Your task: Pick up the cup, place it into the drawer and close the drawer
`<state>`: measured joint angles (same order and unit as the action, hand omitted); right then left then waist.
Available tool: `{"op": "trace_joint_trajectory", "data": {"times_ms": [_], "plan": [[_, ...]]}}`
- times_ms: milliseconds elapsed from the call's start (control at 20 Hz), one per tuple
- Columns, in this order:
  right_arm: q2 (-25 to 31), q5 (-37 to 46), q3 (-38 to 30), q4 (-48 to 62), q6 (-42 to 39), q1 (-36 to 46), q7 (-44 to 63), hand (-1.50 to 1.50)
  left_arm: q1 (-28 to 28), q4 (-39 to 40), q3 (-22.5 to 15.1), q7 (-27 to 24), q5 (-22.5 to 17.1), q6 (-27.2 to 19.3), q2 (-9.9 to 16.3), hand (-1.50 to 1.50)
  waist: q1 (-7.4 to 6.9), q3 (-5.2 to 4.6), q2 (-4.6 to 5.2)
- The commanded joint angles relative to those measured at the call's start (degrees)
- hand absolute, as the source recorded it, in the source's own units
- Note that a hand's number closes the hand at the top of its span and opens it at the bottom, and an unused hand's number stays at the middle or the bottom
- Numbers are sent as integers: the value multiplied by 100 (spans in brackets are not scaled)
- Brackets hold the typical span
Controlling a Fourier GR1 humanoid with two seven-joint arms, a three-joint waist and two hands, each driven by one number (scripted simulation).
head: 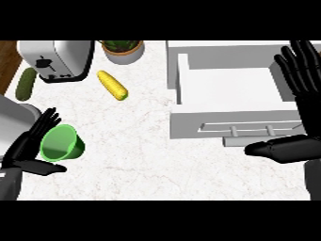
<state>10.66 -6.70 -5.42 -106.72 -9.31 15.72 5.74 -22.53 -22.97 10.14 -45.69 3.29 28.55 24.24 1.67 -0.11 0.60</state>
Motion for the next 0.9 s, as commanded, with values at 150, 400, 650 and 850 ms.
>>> {"op": "trace_joint_trajectory", "data": {"times_ms": [150, 400, 650, 850], "plan": [[-88, 253, 147, 174, 158, 247, 32, -150, -56, 564, -82, -1193, 139, 410, -169, -150, -25, -28, 33], [146, -148, -18, -253, -171, -54, 235, -150, -279, 767, -136, -1226, 196, 494, -74, -150, 94, -29, 15], [174, -302, -259, 7, -166, 147, 86, -150, -317, 920, -148, -1444, 229, 395, -111, -150, 93, -33, 44], [231, -289, -252, -49, -126, 223, 341, -150, -461, 985, -226, -1408, 273, 340, -354, -150, 112, -35, 43]]}}
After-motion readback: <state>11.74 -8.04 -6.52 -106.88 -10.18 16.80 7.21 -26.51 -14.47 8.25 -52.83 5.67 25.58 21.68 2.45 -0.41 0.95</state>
